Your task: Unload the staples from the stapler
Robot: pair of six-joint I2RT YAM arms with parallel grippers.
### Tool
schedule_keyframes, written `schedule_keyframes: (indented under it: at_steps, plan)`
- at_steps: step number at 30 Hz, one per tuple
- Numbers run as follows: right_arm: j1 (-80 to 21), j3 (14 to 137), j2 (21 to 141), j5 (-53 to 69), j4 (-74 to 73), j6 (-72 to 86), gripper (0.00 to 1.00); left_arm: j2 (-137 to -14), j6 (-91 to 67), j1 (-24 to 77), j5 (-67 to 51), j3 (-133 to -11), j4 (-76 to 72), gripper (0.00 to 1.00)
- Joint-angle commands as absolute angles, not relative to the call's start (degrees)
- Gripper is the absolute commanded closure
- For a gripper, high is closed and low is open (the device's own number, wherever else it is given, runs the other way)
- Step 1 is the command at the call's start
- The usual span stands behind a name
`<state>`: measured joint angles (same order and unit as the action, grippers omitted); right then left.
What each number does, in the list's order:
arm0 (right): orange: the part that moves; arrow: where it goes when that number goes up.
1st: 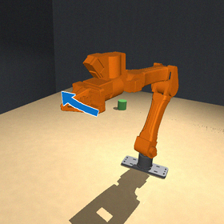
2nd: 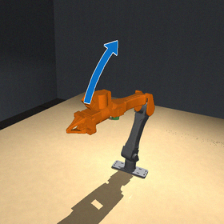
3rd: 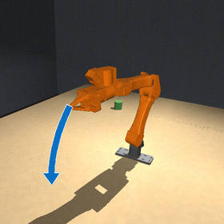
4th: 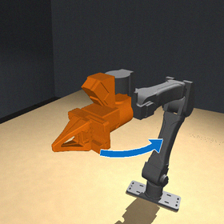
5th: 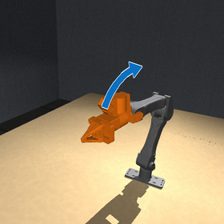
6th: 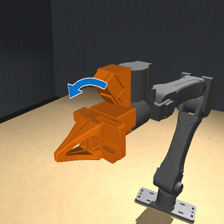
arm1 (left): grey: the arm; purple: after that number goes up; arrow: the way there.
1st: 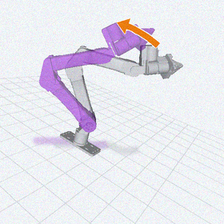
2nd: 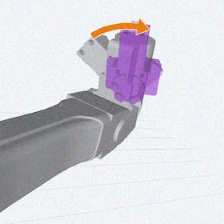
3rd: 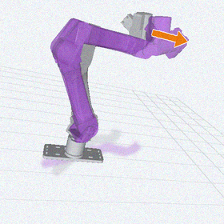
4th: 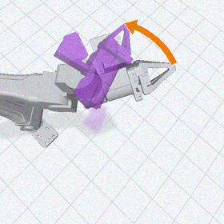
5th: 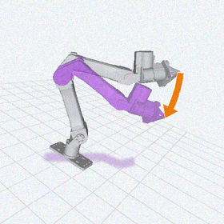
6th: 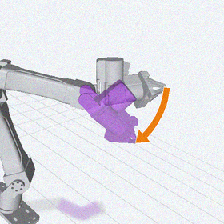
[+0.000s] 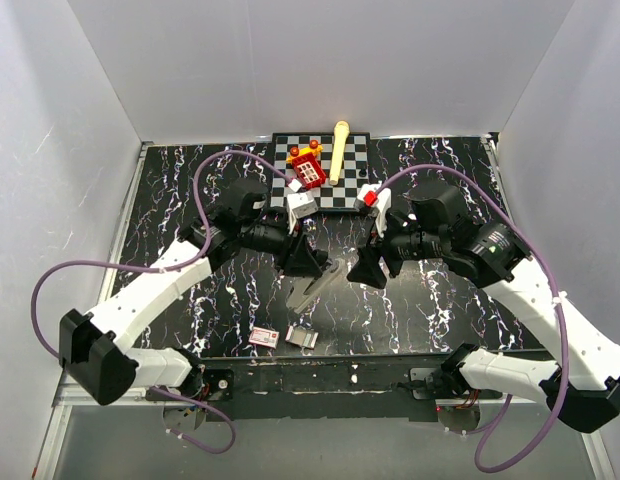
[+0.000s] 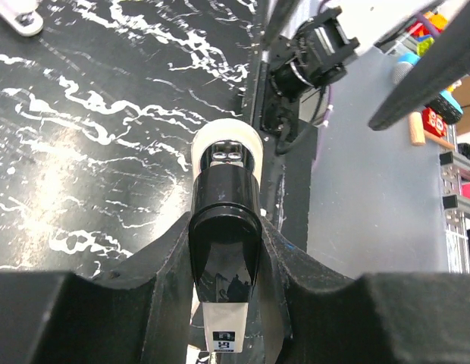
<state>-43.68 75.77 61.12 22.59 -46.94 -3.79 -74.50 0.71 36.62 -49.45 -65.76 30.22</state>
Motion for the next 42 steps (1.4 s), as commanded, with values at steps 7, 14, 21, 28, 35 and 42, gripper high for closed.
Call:
schedule_keyframes:
  at_steps: [7, 14, 21, 28, 35, 42]
  plan:
    - [-46.05, 80.33, 61.52, 29.44, -44.39, -6.94, 0.31, -67.59, 1.5, 38.41, -61.08, -64.34, 24.08, 1.0]
    - [-46.93, 80.59, 62.84, 32.43, -41.93, -7.21, 0.33, -66.62, 1.84, 38.85, -63.9, -63.46, 23.73, 1.0]
    - [-47.81, 81.12, 64.33, 33.75, -40.69, -6.77, 0.38, -66.18, 2.28, 39.11, -64.16, -63.02, 23.73, 1.0]
    - [-49.22, 80.42, 65.48, 33.75, -40.17, -6.42, 0.44, -65.31, 2.02, 39.02, -64.25, -63.02, 23.47, 1.0]
    - [-50.27, 80.24, 66.09, 34.19, -39.9, -6.15, 0.5, -64.51, 1.58, 39.02, -64.25, -62.84, 22.76, 1.0]
    - [-50.98, 79.54, 66.53, 35.42, -39.2, -5.8, 0.56, -63.37, 0.79, 39.02, -64.16, -62.4, 21.53, 1.0]
